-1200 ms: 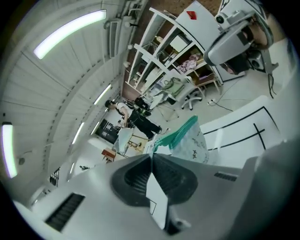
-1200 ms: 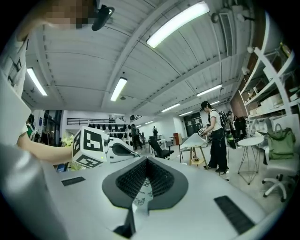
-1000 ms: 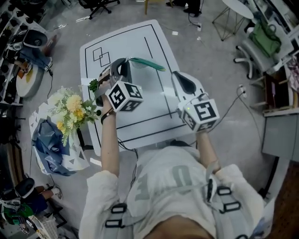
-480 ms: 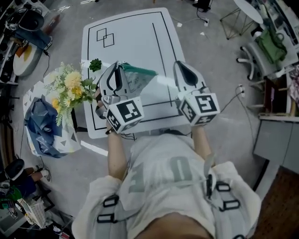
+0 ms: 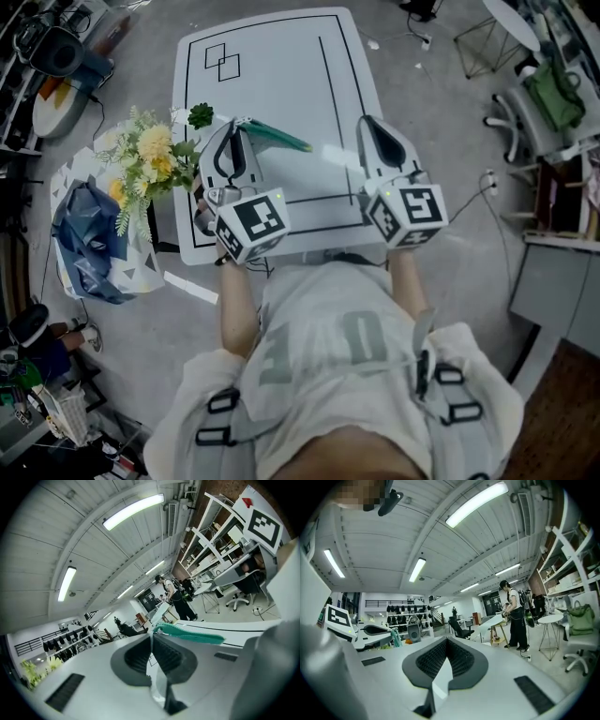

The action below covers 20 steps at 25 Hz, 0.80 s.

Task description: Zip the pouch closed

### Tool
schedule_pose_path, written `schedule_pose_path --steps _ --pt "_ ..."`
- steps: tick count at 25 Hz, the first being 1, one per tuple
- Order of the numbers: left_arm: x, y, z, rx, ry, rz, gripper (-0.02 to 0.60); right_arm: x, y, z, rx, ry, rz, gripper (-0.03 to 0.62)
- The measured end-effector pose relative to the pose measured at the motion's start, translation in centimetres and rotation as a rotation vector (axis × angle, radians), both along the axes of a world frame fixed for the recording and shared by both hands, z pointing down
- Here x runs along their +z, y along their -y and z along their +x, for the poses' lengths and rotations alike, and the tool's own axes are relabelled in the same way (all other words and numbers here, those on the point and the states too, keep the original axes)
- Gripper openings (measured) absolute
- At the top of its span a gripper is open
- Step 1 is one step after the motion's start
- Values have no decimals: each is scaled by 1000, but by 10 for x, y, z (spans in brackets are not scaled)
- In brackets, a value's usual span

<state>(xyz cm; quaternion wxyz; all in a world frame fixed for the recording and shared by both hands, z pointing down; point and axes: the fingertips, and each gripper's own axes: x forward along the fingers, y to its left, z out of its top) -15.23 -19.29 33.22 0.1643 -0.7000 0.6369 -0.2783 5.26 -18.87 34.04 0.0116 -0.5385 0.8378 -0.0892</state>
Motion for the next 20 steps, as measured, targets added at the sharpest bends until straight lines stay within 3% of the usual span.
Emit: schedule_pose_path --steps 8,20 --pt "5 -5 -9 -28 -11 -10 14 0 0 3 0 4 5 6" --pt "-1 -5 6 14 -36 23 14 -3 1 0 -19 23 19 9"
